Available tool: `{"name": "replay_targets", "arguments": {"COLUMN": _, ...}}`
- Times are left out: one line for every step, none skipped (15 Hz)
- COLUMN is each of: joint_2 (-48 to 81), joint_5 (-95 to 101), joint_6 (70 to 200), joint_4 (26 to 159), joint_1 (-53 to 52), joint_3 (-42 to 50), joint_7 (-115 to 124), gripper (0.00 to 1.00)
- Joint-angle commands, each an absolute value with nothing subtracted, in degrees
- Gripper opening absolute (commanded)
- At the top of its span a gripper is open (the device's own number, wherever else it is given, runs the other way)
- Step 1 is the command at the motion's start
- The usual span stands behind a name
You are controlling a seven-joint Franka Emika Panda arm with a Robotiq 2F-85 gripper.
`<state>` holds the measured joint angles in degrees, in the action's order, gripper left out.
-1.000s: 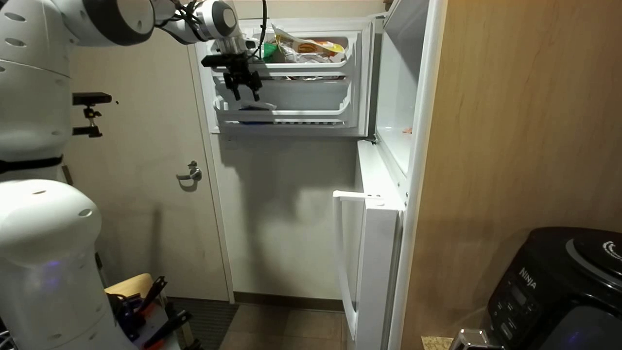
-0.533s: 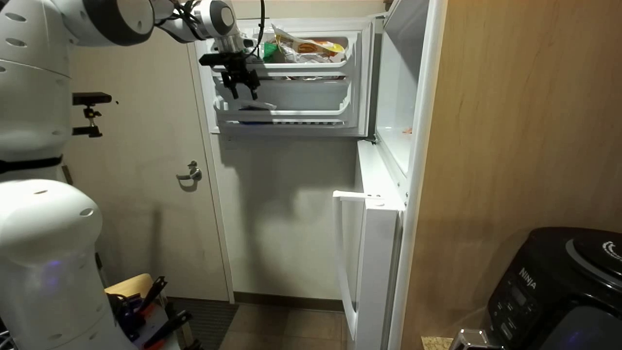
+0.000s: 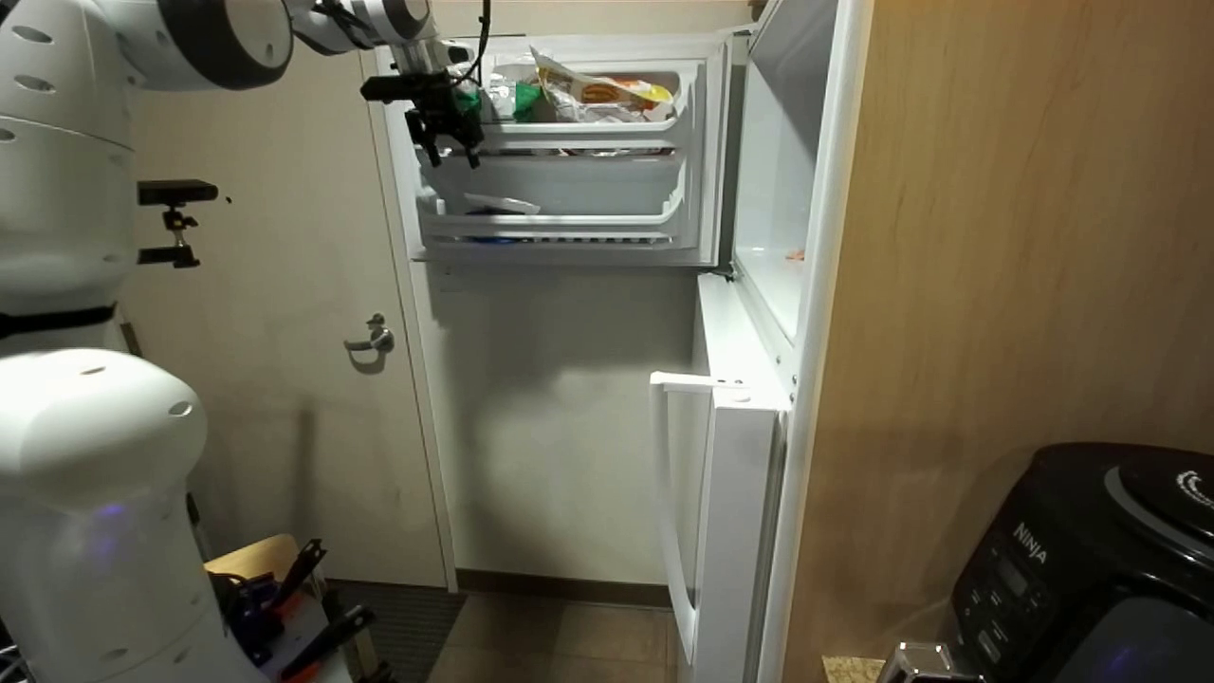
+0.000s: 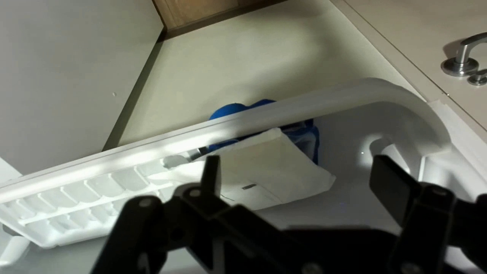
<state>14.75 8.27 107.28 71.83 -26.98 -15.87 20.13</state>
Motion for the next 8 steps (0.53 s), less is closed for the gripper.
{"name": "replay_targets", "arguments": {"joint_2": 15.2, "joint_5": 10.0, "joint_6": 105.3, "joint_4": 68.9, "joint_1": -28.1, "joint_3": -15.7, "joint_7": 21.7, "gripper": 1.0}}
{"name": "replay_targets", "arguments": {"joint_2": 15.4, "joint_5": 10.0, "joint_6": 105.0, "joint_4": 68.1, "joint_1": -28.2, "joint_3": -15.6, "joint_7": 21.6, "gripper": 1.0}}
{"name": "replay_targets", "arguments": {"joint_2": 15.5, "joint_5": 10.1, "joint_6": 105.0, "joint_4": 67.6, "joint_1": -28.4, "joint_3": -15.6, "joint_7": 21.7, "gripper": 1.0}}
{"name": "replay_targets", "arguments": {"joint_2": 15.7, "joint_5": 10.1, "joint_6": 104.9, "joint_4": 66.9, "joint_1": -28.5, "joint_3": -15.5, "joint_7": 21.6, "gripper": 1.0}}
{"name": "replay_targets", "arguments": {"joint_2": 15.9, "joint_5": 10.2, "joint_6": 104.9, "joint_4": 66.4, "joint_1": -28.7, "joint_3": -15.4, "joint_7": 21.7, "gripper": 1.0}}
{"name": "replay_targets", "arguments": {"joint_2": 16.1, "joint_5": 10.2, "joint_6": 105.0, "joint_4": 65.8, "joint_1": -28.8, "joint_3": -15.3, "joint_7": 21.7, "gripper": 1.0}}
{"name": "replay_targets", "arguments": {"joint_2": 16.7, "joint_5": 10.5, "joint_6": 105.3, "joint_4": 65.0, "joint_1": -28.9, "joint_3": -15.2, "joint_7": 21.8, "gripper": 1.0}}
{"name": "replay_targets", "arguments": {"joint_2": 17.1, "joint_5": 10.7, "joint_6": 105.5, "joint_4": 64.4, "joint_1": -28.9, "joint_3": -15.0, "joint_7": 22.1, "gripper": 1.0}}
